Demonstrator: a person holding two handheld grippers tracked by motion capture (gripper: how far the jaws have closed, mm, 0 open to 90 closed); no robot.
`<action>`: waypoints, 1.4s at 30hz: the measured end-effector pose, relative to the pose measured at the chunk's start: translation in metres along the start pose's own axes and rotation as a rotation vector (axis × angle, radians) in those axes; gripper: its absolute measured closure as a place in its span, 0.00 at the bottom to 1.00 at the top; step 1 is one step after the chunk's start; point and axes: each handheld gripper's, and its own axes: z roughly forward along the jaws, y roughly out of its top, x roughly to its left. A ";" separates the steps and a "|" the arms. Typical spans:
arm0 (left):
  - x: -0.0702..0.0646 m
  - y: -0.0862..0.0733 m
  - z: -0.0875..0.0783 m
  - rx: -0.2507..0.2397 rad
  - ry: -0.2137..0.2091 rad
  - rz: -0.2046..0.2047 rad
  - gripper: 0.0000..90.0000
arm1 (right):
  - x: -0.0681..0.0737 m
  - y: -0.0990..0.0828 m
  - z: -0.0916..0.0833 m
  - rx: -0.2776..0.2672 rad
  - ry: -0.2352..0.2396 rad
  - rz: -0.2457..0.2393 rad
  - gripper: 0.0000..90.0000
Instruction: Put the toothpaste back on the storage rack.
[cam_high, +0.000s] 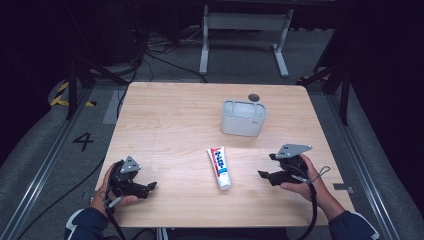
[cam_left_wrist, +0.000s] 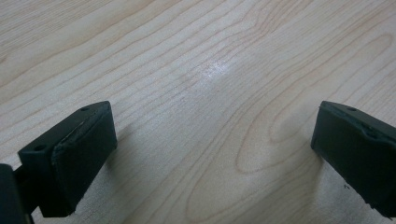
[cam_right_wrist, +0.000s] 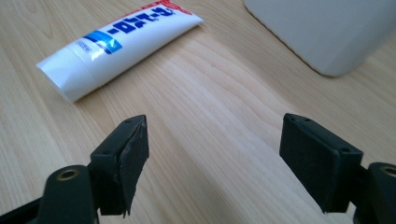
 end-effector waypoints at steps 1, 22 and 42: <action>0.000 0.000 0.000 0.000 0.000 0.000 0.01 | 0.002 0.004 0.002 -0.001 -0.001 -0.008 0.28; 0.000 0.000 0.000 0.006 0.001 -0.002 0.00 | 0.030 0.062 0.044 0.016 0.065 -0.054 0.29; 0.001 0.000 0.000 0.001 -0.003 0.001 0.00 | 0.046 0.097 0.099 0.126 0.069 -0.021 0.30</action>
